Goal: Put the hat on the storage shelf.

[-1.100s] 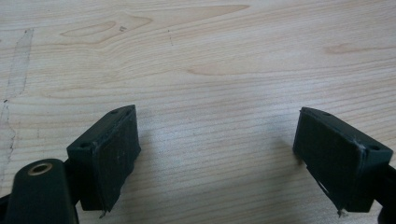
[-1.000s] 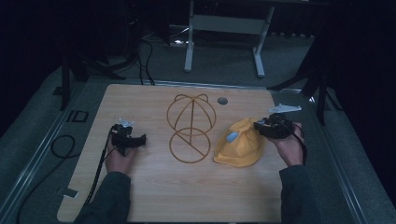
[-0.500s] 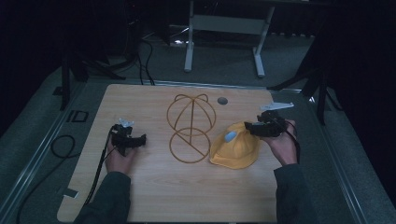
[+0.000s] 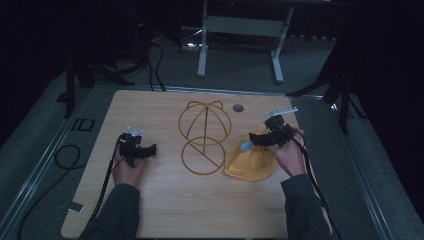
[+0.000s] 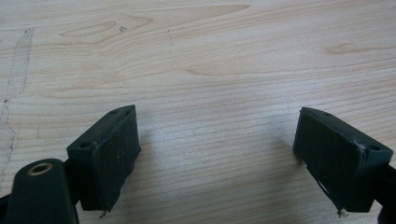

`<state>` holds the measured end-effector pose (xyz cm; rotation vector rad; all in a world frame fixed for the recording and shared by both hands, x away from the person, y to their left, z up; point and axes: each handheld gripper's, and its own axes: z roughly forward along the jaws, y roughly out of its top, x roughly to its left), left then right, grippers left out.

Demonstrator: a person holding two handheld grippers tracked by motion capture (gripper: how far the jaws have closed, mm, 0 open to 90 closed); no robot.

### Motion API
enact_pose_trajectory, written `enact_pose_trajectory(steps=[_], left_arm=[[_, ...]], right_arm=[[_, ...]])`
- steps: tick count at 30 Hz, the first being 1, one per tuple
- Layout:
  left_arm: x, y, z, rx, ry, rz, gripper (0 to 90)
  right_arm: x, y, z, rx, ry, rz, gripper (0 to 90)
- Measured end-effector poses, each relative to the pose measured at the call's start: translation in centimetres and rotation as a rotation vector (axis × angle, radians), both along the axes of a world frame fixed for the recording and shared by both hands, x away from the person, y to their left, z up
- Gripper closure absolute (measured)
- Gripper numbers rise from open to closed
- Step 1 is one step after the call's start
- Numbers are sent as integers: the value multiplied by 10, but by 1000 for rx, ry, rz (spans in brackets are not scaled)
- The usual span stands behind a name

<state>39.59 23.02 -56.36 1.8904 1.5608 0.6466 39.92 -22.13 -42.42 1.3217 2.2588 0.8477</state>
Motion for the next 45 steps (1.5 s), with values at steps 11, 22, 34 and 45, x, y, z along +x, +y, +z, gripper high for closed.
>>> enact_pose_trajectory(steps=[11,22,34,45], left_arm=[[0,0,0,1,0,-1,146],[0,0,0,1,0,-1,146],[0,0,0,1,0,-1,146],[0,0,0,1,-1,0,146]], right_arm=[[-10,-3,-2,-79,12,-81,160],[-20,-11,4,-44,4,-76,257],[-33,-16,10,70,19,-91,354],[-25,-17,4,132,91,-147,299]])
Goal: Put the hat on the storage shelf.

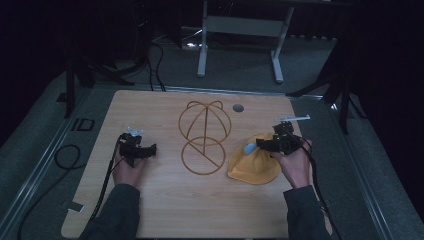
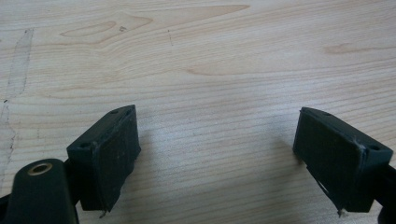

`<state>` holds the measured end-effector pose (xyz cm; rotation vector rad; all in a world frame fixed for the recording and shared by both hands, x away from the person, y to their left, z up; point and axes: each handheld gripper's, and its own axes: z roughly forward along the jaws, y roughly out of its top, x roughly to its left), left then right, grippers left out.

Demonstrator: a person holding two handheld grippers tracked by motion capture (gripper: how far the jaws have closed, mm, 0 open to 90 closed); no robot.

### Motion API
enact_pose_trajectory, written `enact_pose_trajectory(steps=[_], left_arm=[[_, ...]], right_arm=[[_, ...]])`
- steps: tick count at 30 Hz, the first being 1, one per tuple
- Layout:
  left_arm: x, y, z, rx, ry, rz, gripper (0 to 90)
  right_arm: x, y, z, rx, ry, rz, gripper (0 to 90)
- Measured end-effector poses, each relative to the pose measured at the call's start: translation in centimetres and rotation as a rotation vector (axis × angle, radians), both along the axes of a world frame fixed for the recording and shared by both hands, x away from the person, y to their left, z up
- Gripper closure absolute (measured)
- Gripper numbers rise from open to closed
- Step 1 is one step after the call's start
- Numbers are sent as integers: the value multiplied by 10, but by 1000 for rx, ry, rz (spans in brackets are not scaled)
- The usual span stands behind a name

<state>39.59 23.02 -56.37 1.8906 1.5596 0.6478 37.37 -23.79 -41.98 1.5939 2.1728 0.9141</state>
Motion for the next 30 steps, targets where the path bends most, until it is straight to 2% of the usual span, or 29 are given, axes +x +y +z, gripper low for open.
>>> enact_pose_trajectory(steps=[4,9,14,18,21,24,30], left_arm=[[0,0,0,1,0,-1,146],[0,0,0,1,1,-1,146],[0,0,0,0,0,0,146],[0,0,0,-1,-1,1,146],[0,0,0,-1,-1,1,146],[0,0,0,0,0,0,146],[0,0,0,-1,-1,1,146]], right_arm=[[9,1,-4,40,38,-44,289],[17,4,-10,20,82,-62,315],[22,6,-12,16,98,-55,336],[28,8,-14,23,124,-41,446],[31,10,-17,26,140,-8,592],[34,13,-18,15,150,14,693],[37,14,-18,-21,153,59,815]])
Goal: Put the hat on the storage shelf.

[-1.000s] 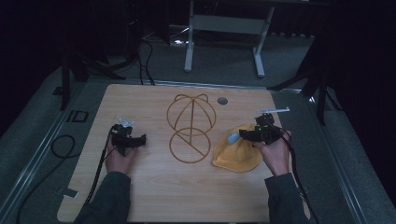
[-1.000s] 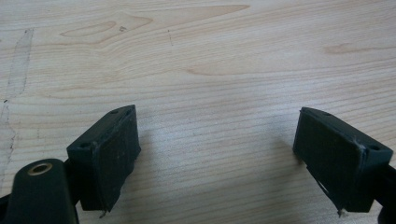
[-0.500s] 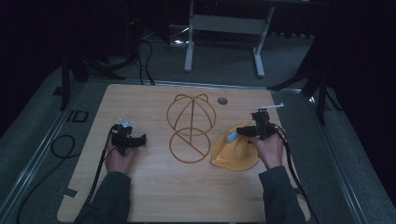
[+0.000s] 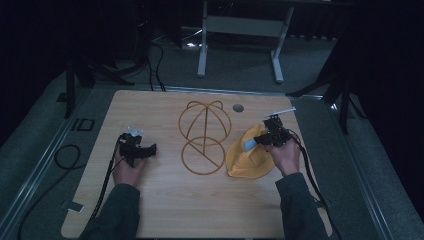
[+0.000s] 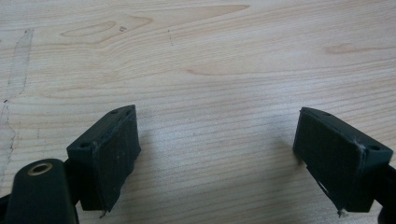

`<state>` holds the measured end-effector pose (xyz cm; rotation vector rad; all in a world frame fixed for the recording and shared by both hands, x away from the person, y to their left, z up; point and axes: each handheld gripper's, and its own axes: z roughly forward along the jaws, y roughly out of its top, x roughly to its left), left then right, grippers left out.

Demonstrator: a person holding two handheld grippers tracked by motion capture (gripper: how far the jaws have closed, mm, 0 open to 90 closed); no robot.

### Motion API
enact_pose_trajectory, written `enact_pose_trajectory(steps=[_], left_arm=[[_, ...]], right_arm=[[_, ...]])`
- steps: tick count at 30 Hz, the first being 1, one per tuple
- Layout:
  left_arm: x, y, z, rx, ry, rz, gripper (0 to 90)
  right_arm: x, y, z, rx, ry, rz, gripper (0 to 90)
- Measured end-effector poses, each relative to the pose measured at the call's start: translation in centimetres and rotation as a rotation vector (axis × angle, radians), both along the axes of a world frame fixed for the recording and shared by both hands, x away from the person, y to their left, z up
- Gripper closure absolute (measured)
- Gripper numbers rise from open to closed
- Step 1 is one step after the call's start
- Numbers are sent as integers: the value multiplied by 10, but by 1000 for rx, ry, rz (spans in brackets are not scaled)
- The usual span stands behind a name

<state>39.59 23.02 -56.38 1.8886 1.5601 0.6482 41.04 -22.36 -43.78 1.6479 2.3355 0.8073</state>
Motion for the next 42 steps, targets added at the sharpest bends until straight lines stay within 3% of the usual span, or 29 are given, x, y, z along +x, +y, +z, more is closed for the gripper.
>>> enact_pose_trajectory(steps=[8,26,42], left_arm=[[0,0,0,0,0,0,146],[0,0,0,0,2,0,146],[0,0,0,2,3,-2,146]], right_arm=[[-4,0,5,-46,-20,75,842],[-19,6,28,-154,-102,161,854],[-32,0,52,-135,-172,206,854]])
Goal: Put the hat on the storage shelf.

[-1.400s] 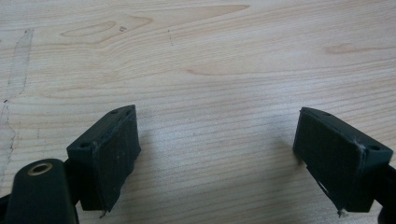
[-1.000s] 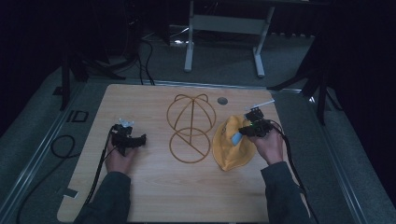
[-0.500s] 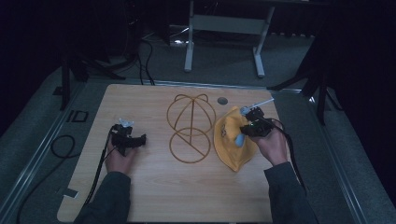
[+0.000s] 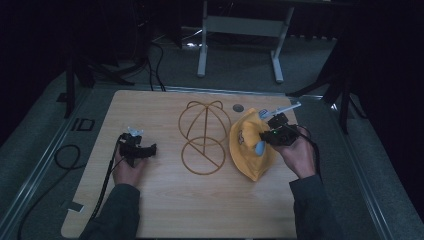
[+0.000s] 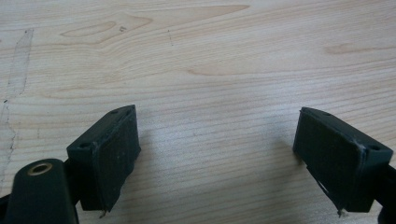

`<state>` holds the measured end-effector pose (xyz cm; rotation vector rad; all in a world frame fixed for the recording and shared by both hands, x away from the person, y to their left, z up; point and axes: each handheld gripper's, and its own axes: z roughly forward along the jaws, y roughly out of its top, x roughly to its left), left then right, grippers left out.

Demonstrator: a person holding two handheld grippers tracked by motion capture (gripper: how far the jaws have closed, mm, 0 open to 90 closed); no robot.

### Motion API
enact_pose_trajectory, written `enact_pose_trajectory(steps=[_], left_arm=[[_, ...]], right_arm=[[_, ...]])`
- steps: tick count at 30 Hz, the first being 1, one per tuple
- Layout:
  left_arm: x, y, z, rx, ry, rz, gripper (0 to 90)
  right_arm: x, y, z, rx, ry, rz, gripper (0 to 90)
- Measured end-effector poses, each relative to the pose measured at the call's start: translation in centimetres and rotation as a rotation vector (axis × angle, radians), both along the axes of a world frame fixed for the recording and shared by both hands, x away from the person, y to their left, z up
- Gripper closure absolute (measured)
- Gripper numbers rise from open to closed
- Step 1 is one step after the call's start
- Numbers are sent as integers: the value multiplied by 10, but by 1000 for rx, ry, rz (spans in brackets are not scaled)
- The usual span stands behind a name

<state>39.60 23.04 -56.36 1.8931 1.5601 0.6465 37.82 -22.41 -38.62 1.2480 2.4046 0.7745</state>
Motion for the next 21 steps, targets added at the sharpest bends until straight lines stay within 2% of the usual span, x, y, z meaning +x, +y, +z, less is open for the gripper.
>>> enact_pose_trajectory(steps=[9,21], left_arm=[[0,0,0,0,-1,0,146],[0,0,0,0,-1,0,146]], right_arm=[[-9,-4,10,7,-51,51,854],[-16,-9,12,13,-118,98,854]])
